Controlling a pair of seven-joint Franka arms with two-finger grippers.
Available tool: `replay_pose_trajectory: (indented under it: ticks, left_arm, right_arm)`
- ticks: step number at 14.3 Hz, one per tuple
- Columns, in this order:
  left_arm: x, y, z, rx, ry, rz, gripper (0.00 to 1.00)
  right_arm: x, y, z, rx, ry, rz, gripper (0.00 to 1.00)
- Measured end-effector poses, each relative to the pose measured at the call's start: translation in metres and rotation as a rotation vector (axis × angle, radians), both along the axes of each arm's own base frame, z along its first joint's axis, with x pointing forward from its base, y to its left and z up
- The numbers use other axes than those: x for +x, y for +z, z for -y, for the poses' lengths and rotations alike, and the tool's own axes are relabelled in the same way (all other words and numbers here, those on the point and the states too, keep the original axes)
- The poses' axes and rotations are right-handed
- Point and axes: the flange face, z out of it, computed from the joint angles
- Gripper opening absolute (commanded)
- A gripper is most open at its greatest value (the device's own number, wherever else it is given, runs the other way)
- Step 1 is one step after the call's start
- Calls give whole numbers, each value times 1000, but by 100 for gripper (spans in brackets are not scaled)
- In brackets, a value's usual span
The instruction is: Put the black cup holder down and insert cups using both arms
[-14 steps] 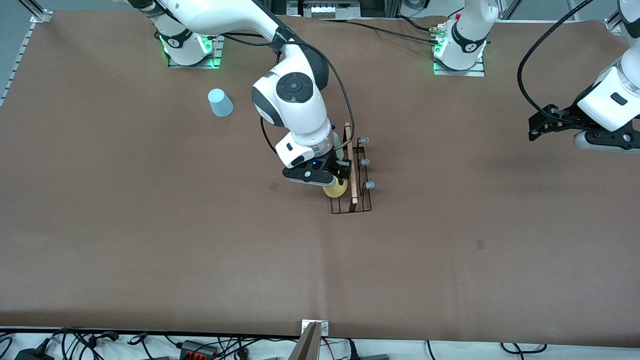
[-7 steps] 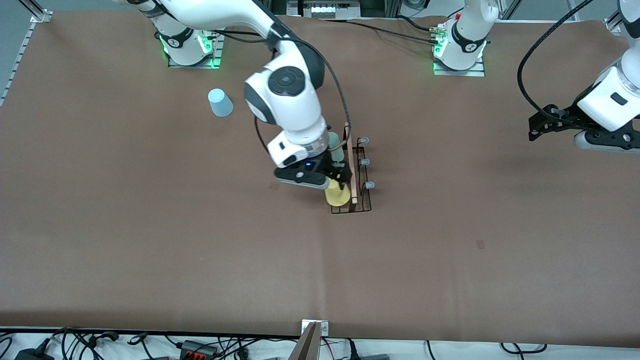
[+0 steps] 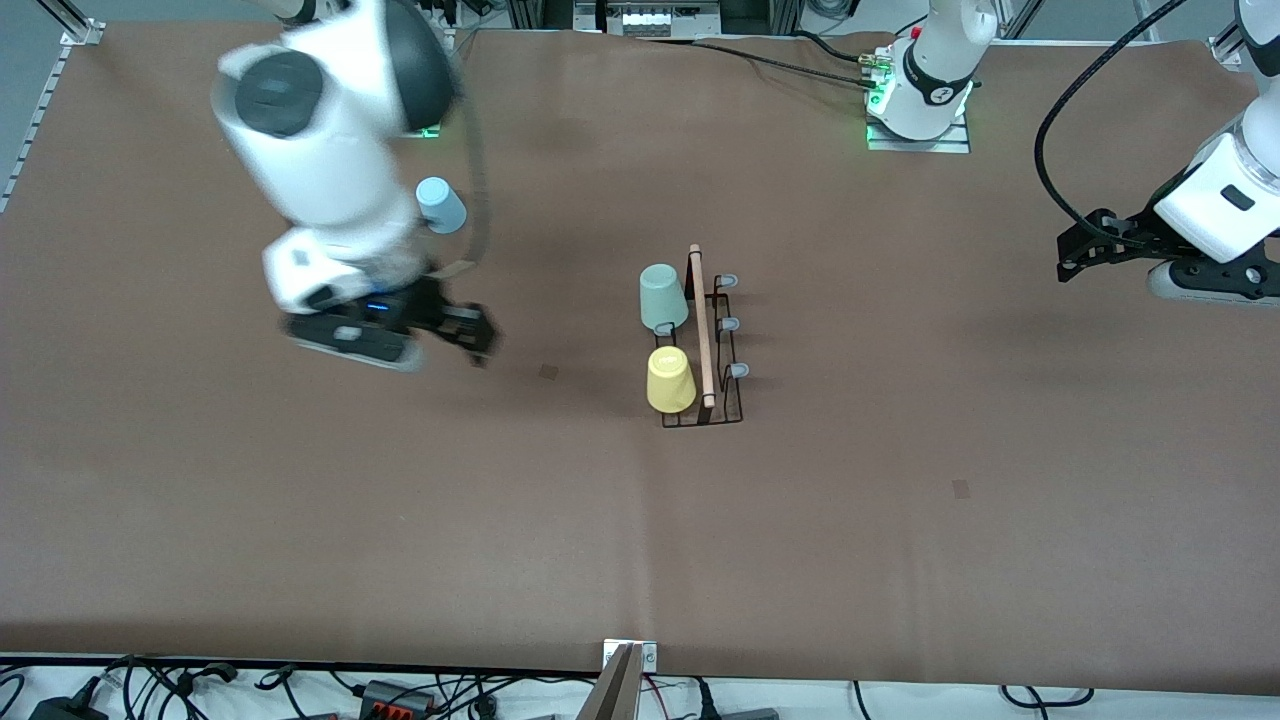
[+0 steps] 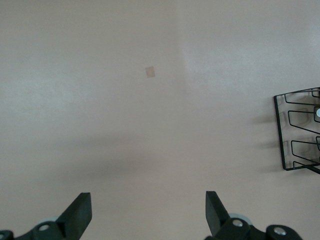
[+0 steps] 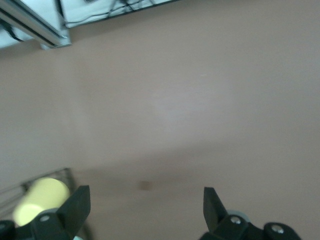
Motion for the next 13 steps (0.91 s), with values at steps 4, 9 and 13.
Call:
replay_pose_trajectory:
  ticks: [4, 9, 13]
  left_arm:
    - [0, 0, 0, 0, 0, 0, 100]
    - [0, 0, 0, 0, 1, 0, 100]
    - [0, 0, 0, 0, 1, 0, 100]
  right_arm:
    - [1, 34, 106, -71, 92, -73, 100]
    - [-17, 81, 255, -99, -12, -105, 100]
    - [-38, 102, 292, -114, 77, -132, 100]
